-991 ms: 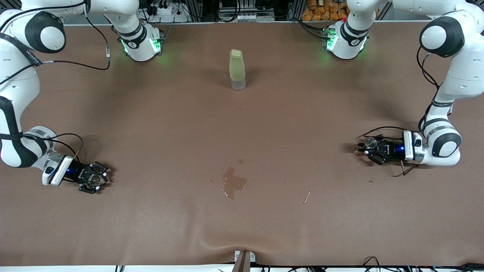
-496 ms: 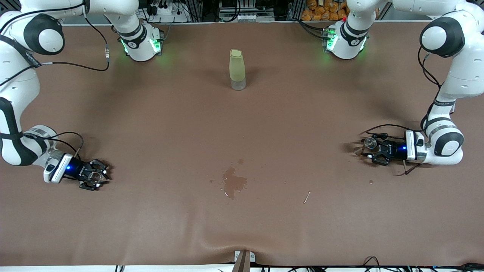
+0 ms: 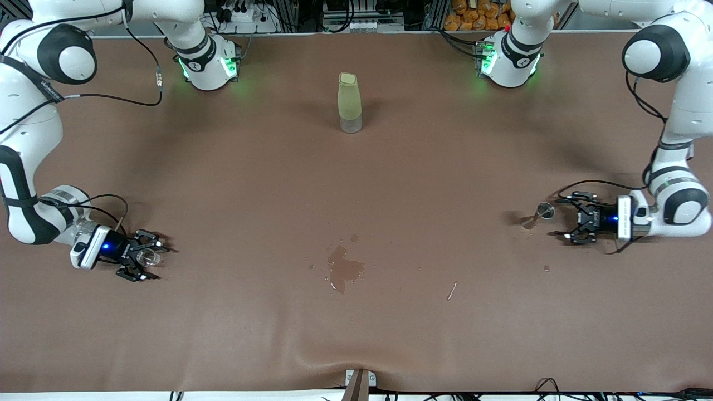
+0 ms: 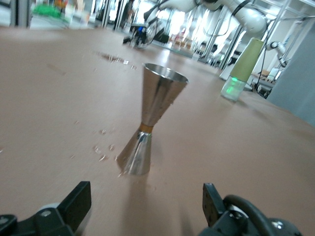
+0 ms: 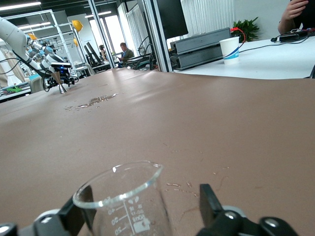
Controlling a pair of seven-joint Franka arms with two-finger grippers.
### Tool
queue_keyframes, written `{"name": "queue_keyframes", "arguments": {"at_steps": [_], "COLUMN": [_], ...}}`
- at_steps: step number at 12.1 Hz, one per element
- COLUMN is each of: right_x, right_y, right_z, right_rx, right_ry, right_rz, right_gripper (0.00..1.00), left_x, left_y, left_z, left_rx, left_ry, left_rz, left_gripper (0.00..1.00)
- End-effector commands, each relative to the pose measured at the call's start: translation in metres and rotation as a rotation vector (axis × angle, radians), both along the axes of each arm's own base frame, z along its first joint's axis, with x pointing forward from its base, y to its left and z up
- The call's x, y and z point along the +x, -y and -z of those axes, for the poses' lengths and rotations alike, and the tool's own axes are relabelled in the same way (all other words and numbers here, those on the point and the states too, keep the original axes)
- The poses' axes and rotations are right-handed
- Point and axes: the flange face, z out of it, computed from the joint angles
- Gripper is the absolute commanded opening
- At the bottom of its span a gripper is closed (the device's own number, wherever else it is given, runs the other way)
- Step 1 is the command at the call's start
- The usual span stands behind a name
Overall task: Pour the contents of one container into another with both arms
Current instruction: 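Lower the beaker and jigger back onto the table with both grippers, then open both grippers to release the beaker and jigger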
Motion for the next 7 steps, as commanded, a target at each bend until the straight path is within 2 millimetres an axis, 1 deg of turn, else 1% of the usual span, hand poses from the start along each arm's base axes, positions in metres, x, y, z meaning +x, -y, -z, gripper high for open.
{"name": "queue_keyframes", "arguments": {"at_steps": [1,2,3,4,5,7], "right_x": [0.000,0.001,0.001,0.000,-0.001,-0.001], "right_y": [0.013,0.014,0.019,0.022,0.026,0.036], "right_z": [-0.010,-0.015,-0.021,-0.026,-0.030,-0.042], "right_rx": [0.050,0.059,0.064,0.063,0.063,0.051], "right_ry": [-0.003,-0.020,-0.035,-0.037,-0.042,-0.059], "right_rz": [0.020,0.017,0.021,0.012,0.011,0.009], "right_gripper": [1.00,1.00,1.00,1.00,1.00,1.00], "left_x": [0.020,0.032,0.044,0.056,0.068,0.086], "left_y": [-0.031,-0.042,-0.038,-0.034,-0.023,0.009], "left_z": [-0.071,-0.097,-0.119,-0.145,-0.169,-0.212], "left_rx": [0.195,0.298,0.402,0.480,0.538,0.629], "left_ry": [-0.137,-0.165,-0.204,-0.216,-0.234,-0.305], "left_rz": [-0.046,-0.096,-0.126,-0.180,-0.233,-0.320], "left_gripper": [1.00,1.00,1.00,1.00,1.00,1.00]}}
